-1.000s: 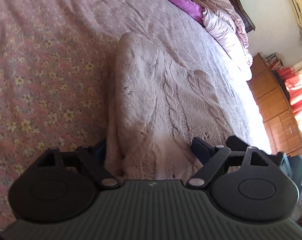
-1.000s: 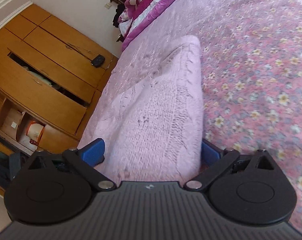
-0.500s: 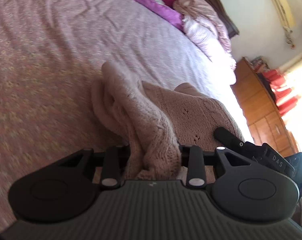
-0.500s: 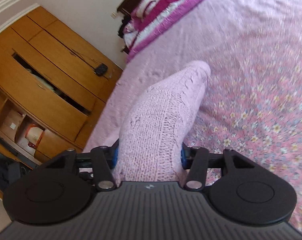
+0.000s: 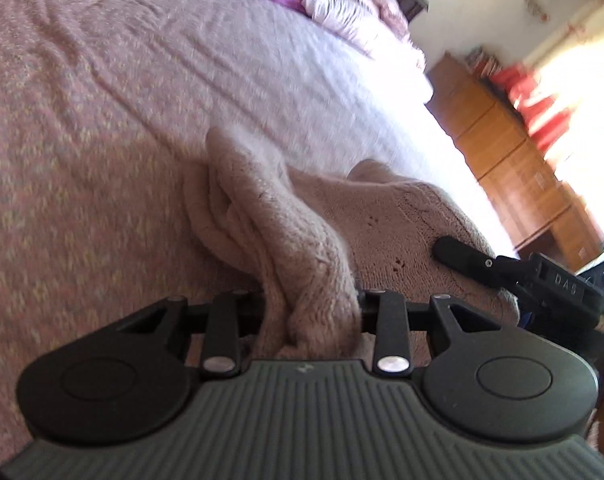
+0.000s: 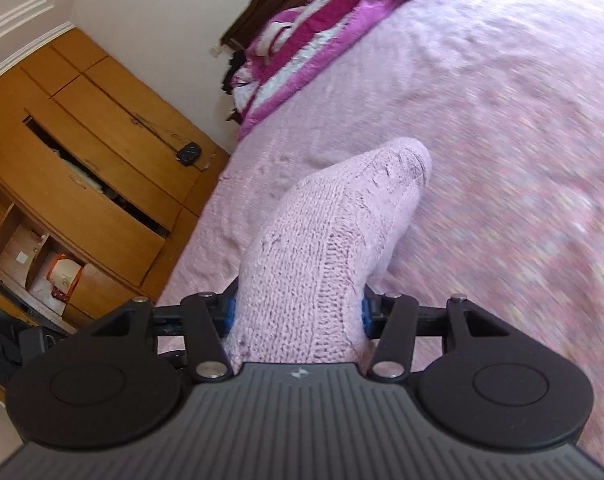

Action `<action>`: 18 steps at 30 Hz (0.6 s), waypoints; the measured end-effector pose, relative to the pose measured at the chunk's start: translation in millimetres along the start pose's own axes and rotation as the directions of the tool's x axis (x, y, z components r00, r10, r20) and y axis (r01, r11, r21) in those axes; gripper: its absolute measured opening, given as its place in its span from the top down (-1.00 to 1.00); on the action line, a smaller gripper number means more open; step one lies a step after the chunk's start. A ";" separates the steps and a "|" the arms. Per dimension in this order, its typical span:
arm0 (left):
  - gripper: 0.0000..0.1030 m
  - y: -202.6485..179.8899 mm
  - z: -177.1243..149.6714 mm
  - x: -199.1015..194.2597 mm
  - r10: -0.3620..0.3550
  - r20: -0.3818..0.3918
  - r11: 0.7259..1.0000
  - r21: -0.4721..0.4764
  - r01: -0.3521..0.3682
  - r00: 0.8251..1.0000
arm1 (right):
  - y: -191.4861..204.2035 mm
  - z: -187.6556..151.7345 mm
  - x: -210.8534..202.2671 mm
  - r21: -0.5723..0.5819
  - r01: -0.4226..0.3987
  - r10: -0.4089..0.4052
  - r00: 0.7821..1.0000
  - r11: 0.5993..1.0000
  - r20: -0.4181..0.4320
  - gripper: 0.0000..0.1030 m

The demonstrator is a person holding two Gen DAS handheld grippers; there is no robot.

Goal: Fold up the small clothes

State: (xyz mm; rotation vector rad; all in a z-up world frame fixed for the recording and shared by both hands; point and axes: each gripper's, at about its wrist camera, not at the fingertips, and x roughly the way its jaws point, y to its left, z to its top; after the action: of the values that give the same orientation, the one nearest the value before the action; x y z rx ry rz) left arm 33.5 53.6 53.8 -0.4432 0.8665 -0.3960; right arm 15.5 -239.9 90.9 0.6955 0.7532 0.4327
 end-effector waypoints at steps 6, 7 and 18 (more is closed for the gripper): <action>0.07 1.1 -18.3 3.0 0.105 -0.025 0.993 0.063 -0.103 0.994 | -30.9 -37.9 10.2 0.030 0.150 -0.149 0.989 0.988 -0.023 -0.33; 0.07 -0.8 -18.4 -0.6 0.119 -0.021 0.990 0.079 -0.117 0.993 | -32.6 -42.7 7.7 0.035 0.152 -0.152 0.988 0.988 -0.009 -0.39; -0.27 -39.0 -51.2 -43.9 0.298 0.096 0.922 0.229 -0.312 0.950 | -8.2 -82.6 -45.3 -0.091 0.215 -0.204 0.972 0.972 0.115 -0.59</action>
State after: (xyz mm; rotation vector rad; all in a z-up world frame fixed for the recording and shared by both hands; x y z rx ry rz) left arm -38.8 32.2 73.0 -0.0897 0.8016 -0.1947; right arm -74.9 -237.9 63.1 0.5316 0.6915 0.2378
